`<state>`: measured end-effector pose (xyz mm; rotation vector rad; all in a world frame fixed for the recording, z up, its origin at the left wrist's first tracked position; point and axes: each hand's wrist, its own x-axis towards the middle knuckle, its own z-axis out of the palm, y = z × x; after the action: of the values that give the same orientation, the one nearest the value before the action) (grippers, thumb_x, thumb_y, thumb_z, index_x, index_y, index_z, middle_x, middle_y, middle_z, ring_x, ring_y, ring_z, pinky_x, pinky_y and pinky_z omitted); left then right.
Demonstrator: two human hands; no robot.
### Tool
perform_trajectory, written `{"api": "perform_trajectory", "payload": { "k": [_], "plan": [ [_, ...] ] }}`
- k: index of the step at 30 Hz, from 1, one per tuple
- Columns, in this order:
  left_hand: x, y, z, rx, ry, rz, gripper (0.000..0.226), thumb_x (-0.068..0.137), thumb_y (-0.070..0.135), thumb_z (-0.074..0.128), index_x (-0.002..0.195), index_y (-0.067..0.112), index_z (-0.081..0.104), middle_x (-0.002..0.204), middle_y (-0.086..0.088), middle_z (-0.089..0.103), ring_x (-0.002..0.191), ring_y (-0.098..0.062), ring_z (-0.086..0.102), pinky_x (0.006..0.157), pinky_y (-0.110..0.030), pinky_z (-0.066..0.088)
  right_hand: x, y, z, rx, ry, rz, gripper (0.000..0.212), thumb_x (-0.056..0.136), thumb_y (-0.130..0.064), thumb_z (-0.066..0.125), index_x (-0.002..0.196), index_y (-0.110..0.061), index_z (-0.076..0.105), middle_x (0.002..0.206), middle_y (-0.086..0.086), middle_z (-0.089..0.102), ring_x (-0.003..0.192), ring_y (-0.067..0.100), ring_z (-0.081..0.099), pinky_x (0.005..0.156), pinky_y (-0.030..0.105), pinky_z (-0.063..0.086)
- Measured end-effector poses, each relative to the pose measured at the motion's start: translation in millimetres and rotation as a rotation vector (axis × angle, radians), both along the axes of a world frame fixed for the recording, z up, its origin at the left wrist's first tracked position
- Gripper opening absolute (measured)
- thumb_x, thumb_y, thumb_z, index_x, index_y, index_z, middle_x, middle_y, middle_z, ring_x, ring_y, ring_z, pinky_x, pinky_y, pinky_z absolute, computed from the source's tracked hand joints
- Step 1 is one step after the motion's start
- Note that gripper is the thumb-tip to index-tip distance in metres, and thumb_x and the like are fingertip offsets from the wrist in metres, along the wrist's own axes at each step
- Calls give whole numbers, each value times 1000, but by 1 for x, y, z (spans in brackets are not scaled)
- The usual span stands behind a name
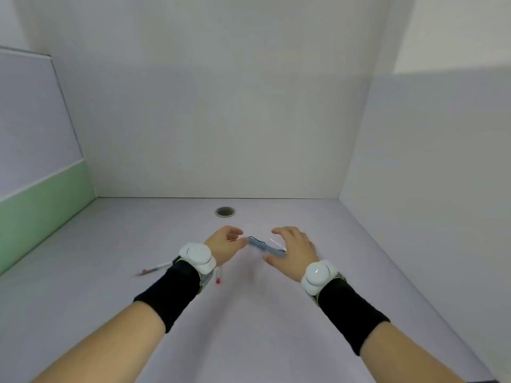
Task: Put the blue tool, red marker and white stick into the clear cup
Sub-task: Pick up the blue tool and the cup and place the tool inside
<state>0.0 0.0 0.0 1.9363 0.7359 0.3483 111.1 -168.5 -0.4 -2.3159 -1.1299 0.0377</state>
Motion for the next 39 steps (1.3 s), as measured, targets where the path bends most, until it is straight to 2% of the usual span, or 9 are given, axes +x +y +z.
{"api": "perform_trajectory", "payload": {
  "k": [7, 12, 14, 17, 19, 24, 28, 32, 39],
  "plan": [
    [33, 18, -22, -91, 9, 7, 28, 87, 25, 63, 114, 21, 62, 131, -10, 60, 113, -27, 61, 102, -41, 49, 29, 5, -16, -56, 92, -43, 81, 78, -45, 73, 146, -29, 32, 146, 1, 41, 131, 26, 45, 104, 40, 42],
    [50, 23, -30, -112, -17, 27, 35, 94, 2, 48, 127, 7, 58, 132, -14, 57, 97, -22, 56, 70, -22, 51, 41, 8, -25, -64, 98, -43, 83, 76, -43, 74, 146, -32, 29, 139, -1, 47, 123, 25, 50, 102, 44, 44],
    [56, 28, -35, -92, -15, 22, 35, 93, 1, 48, 126, 7, 59, 130, -14, 60, 89, -23, 57, 66, -20, 48, 45, 10, -28, -61, 107, -38, 83, 76, -42, 74, 145, -32, 30, 138, -2, 48, 122, 24, 50, 101, 43, 44],
    [60, 30, -38, -107, -20, 37, 30, 92, 3, 52, 120, 8, 62, 116, -11, 65, 60, -9, 59, 56, -14, 46, 47, 12, -30, -47, 112, -31, 82, 75, -41, 75, 144, -33, 31, 133, -1, 51, 118, 25, 51, 100, 43, 45],
    [62, 30, -37, -131, -25, 30, 26, 91, 4, 53, 115, 9, 63, 105, -9, 64, 41, 0, 51, 47, -10, 42, 47, 14, -31, -43, 116, -27, 83, 74, -40, 76, 144, -32, 32, 130, 0, 52, 116, 26, 52, 99, 41, 45],
    [54, 27, -28, -163, -46, 18, 21, 91, 6, 55, 109, 12, 63, 105, -8, 64, 59, -16, 52, 52, -17, 45, 45, 16, -29, -1, 152, -6, 87, 72, -33, 79, 146, -27, 31, 128, 2, 53, 115, 27, 52, 100, 36, 44],
    [39, 28, -18, -217, -135, 22, 26, 91, 6, 57, 116, 9, 64, 118, -8, 64, 94, -21, 58, 73, -27, 54, 36, 17, -22, 45, 191, 41, 91, 73, -30, 82, 148, -20, 32, 128, 1, 51, 110, 20, 54, 97, 33, 47],
    [23, 27, 1, -369, -293, 25, 29, 91, 4, 59, 121, 3, 60, 121, -10, 63, 99, -25, 65, 94, -44, 55, 23, 21, -14, 108, 215, 108, 84, 72, -32, 83, 143, -17, 40, 128, -1, 51, 109, 16, 55, 94, 27, 47],
    [2, 31, 17, -235, -458, 9, 28, 90, 4, 63, 118, 4, 66, 125, -16, 63, 100, -26, 69, 82, -28, 60, -2, 29, -11, 299, 477, 237, 73, 67, -29, 88, 129, -31, 49, 119, -2, 56, 110, 7, 59, 86, 14, 47]
  ]
}}
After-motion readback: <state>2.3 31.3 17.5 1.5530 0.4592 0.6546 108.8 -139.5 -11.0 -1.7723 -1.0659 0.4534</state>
